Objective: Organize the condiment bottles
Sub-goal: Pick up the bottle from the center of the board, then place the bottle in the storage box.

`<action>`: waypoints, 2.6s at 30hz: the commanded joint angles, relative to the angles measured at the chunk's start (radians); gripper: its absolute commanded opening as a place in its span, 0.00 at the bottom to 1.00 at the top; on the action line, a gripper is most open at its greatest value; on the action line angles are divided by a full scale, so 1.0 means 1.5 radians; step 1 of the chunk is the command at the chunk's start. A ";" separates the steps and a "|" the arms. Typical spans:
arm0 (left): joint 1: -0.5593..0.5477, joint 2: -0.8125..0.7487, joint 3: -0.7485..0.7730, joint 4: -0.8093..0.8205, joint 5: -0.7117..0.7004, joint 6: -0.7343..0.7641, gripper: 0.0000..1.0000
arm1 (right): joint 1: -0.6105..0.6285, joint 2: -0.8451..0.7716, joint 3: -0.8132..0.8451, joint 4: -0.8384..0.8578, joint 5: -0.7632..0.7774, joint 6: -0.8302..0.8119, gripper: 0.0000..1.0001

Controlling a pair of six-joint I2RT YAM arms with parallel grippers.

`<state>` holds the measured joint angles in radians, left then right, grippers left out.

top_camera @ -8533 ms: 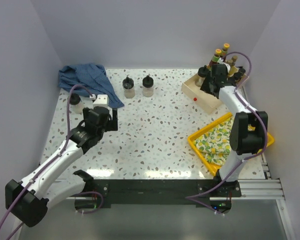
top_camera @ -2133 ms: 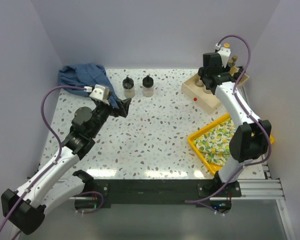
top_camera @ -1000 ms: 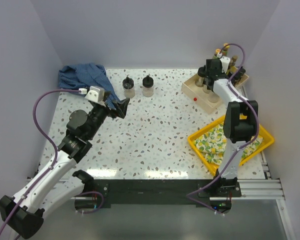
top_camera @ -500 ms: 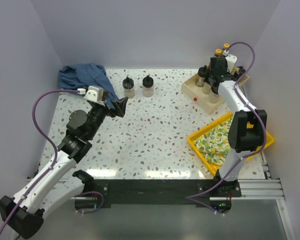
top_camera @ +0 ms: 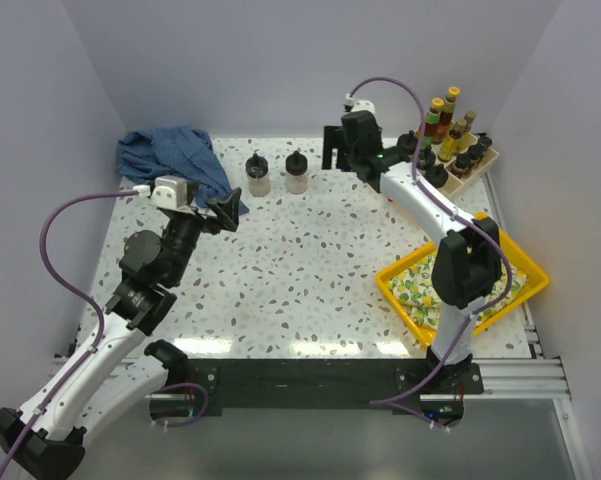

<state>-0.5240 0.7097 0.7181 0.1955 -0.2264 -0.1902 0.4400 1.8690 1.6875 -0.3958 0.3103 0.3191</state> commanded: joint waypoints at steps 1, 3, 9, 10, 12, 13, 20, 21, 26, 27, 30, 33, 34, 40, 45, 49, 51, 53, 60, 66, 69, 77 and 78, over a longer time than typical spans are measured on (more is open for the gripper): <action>0.003 -0.013 -0.013 0.029 -0.042 0.006 1.00 | 0.049 0.078 0.116 0.014 -0.068 -0.047 0.88; 0.003 -0.014 -0.012 0.029 -0.042 0.007 1.00 | 0.067 0.128 0.164 0.013 -0.062 -0.062 0.89; 0.003 -0.012 -0.011 0.029 -0.041 0.006 1.00 | 0.078 0.227 0.257 0.029 -0.072 -0.078 0.90; 0.003 -0.014 -0.011 0.029 -0.039 0.006 1.00 | 0.079 0.236 0.262 0.033 -0.070 -0.080 0.91; 0.003 -0.014 -0.011 0.031 -0.036 0.006 1.00 | 0.080 0.254 0.271 0.051 -0.072 -0.086 0.93; 0.003 -0.014 -0.010 0.031 -0.036 0.006 1.00 | 0.080 0.260 0.273 0.057 -0.076 -0.086 0.93; 0.002 -0.017 -0.008 0.029 -0.027 0.004 1.00 | 0.088 0.324 0.316 0.078 -0.057 -0.101 0.93; 0.003 -0.017 -0.008 0.029 -0.028 0.004 1.00 | 0.088 0.327 0.316 0.081 -0.053 -0.100 0.93; 0.003 -0.011 -0.007 0.029 -0.025 0.005 1.00 | 0.088 0.343 0.317 0.108 -0.029 -0.117 0.88; 0.003 -0.010 -0.007 0.029 -0.024 0.005 1.00 | 0.088 0.343 0.316 0.112 -0.027 -0.120 0.86; 0.003 -0.009 -0.006 0.028 -0.024 0.006 1.00 | 0.090 0.325 0.295 0.138 -0.030 -0.130 0.74; 0.003 -0.008 -0.006 0.027 -0.025 0.007 1.00 | 0.091 0.286 0.245 0.178 -0.046 -0.145 0.49; 0.003 -0.008 -0.005 0.026 -0.025 0.007 1.00 | 0.094 0.275 0.211 0.200 -0.047 -0.152 0.40; 0.003 -0.006 -0.005 0.026 -0.025 0.006 1.00 | 0.094 0.189 0.112 0.240 -0.030 -0.165 0.27; 0.003 -0.003 -0.005 0.026 -0.021 0.006 1.00 | 0.093 0.126 0.098 0.207 -0.007 -0.150 0.27; 0.003 -0.003 -0.005 0.026 -0.022 0.006 1.00 | 0.093 0.087 0.124 0.138 0.045 -0.142 0.26; 0.003 -0.004 -0.005 0.025 -0.023 0.006 1.00 | 0.090 0.053 0.116 0.131 0.089 -0.143 0.26; 0.004 -0.006 -0.006 0.025 -0.023 0.006 1.00 | 0.084 0.022 0.093 0.133 0.116 -0.144 0.25; 0.003 -0.004 -0.006 0.025 -0.022 0.005 1.00 | 0.003 -0.075 -0.016 0.161 0.167 -0.141 0.24; 0.003 -0.005 -0.006 0.027 -0.018 0.004 1.00 | -0.056 -0.128 -0.129 0.205 0.187 -0.143 0.24; 0.003 -0.006 -0.006 0.026 -0.018 0.004 1.00 | -0.073 -0.134 -0.178 0.235 0.208 -0.146 0.23; 0.003 -0.001 -0.006 0.025 -0.017 0.005 1.00 | -0.127 -0.117 -0.218 0.261 0.208 -0.126 0.22; 0.003 0.000 -0.006 0.026 -0.017 0.005 1.00 | -0.132 -0.114 -0.223 0.276 0.208 -0.127 0.22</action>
<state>-0.5240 0.7078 0.7048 0.1951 -0.2581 -0.1902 0.2779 1.7203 1.3533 -0.1364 0.5850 0.1085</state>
